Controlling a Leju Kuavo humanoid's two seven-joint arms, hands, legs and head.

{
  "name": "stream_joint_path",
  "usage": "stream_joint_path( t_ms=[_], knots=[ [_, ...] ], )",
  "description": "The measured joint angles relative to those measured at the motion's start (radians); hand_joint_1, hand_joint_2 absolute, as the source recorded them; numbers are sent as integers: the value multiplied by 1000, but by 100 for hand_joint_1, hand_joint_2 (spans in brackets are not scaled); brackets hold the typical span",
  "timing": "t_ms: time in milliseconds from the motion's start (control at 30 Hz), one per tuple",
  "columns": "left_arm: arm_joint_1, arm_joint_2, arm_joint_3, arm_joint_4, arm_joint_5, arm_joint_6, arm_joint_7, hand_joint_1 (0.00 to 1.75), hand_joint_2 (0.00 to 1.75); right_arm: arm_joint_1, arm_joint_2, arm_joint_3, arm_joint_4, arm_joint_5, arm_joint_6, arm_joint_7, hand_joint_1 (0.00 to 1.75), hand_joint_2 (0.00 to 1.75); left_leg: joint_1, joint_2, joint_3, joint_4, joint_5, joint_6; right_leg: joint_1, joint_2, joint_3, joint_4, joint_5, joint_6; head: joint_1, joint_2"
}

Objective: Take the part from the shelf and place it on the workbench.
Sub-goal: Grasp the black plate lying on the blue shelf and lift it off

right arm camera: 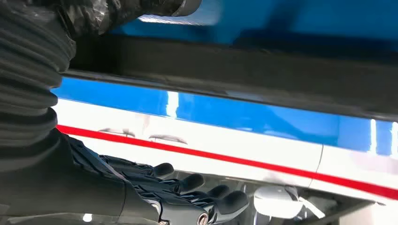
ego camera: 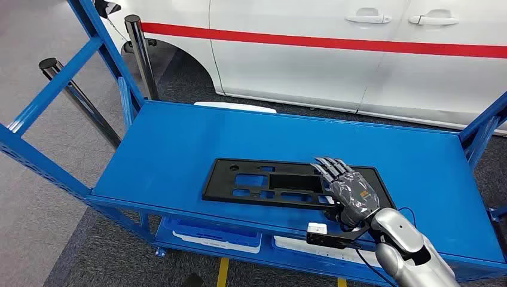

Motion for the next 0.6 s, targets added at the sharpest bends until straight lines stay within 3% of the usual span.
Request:
stream_joint_path(
  t_ms=[100, 133, 233, 300, 400, 467, 533, 567, 600],
  knots=[
    [2, 0, 0, 0, 1, -1, 0, 0, 0, -10, -7, 12, 15, -1, 8, 5, 0, 175, 0, 0, -36, 66, -4, 1, 2, -1, 1, 1, -1, 0, 0, 0],
    [3, 0, 0, 0, 1, -2, 0, 0, 0, -14, -9, 16, 21, -1, 9, 6, 0, 175, 0, 0, -29, 45, 20, 4, 3, 0, 2, 1, -1, 0, 0, 0],
    [1, 0, 0, 0, 1, -2, -1, 0, 0, -27, -16, 25, 31, 0, 11, 9, 0, 175, -4, 0, 59, -152, 116, 21, 5, 1, 5, 1, -3, 3, 0, 0],
    [0, 1, 0, 0, 1, -2, -2, 0, 0, -31, -19, 29, 36, 0, 13, 10, 0, 175, -10, -1, 87, -216, 130, 28, 6, 1, 3, -1, -1, 11, 0, 0],
    [1, 1, 0, 0, 2, -2, -2, 0, 0, -39, -23, 40, 43, 18, 13, 23, 0, 175, -9, -2, 91, -230, 137, 37, 5, 1, 4, -4, -2, 28, 0, 0],
    [0, 1, 0, 0, 6, -1, -3, 0, 0, -51, -30, 49, 48, 47, 3, 45, 0, 175, -4, -1, 96, -242, 145, 46, 4, 1, -19, 47, -37, 35, 1, 0],
    [0, 1, 0, 0, 9, -1, -4, 0, 0, -59, -33, 58, 55, 95, -20, 74, 0, 175, -4, 1, 97, -245, 147, 50, 3, 1, -77, 168, -98, 39, 1, 0],
    [0, 1, 0, 0, 10, -1, -4, 0, 0, -60, -33, 64, 60, 128, -34, 92, 0, 175, -4, 1, 96, -244, 146, 51, 2, 1, -105, 225, -116, 41, 1, 0],
    [1, 0, 0, 0, 11, -1, -4, 0, 0, -61, -33, 71, 65, 166, -49, 111, 0, 175, -4, 1, 96, -242, 145, 51, 2, 1, -120, 253, -117, 43, 1, 0]
  ],
)
